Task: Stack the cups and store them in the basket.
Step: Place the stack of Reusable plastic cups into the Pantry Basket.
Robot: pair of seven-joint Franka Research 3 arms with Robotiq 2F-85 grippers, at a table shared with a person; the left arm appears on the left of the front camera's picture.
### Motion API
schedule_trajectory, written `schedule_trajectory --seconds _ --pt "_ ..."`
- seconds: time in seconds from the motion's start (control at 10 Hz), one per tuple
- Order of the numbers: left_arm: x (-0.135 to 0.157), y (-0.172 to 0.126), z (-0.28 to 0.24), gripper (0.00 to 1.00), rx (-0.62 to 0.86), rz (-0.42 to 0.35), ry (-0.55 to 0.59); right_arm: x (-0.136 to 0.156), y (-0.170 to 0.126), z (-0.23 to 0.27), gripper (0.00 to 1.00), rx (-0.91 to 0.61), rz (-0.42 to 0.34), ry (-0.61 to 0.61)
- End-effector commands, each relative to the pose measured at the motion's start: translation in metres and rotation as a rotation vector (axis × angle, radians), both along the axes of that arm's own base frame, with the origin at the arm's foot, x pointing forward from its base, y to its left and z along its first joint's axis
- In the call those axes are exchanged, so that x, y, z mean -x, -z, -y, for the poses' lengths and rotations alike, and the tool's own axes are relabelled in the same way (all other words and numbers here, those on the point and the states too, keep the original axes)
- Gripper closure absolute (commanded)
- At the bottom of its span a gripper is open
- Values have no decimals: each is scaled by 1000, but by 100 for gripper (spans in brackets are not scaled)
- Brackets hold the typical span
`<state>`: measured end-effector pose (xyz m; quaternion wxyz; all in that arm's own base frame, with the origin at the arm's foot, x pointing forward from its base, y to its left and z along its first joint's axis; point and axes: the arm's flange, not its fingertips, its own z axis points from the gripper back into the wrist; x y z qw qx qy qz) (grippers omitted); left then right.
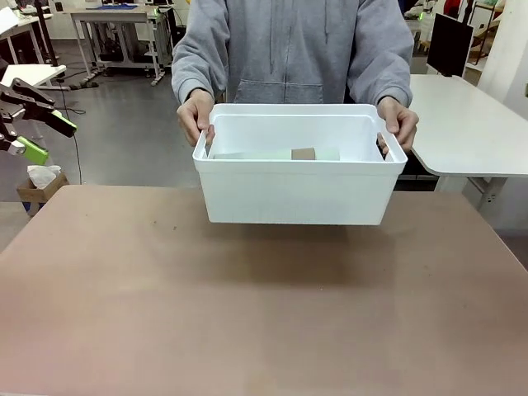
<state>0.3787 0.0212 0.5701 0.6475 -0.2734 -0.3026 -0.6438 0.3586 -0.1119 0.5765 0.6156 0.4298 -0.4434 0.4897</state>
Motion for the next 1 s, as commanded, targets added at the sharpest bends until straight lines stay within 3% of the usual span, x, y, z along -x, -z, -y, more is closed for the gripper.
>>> schedule_trajectory --seconds 0.0,0.9 --pt "0 -2 -1 0 -19 -12 -4 0 -3 0 0 -14 1 -2" --pt "0 -2 -1 0 -19 -12 -4 0 -3 0 0 -14 1 -2"
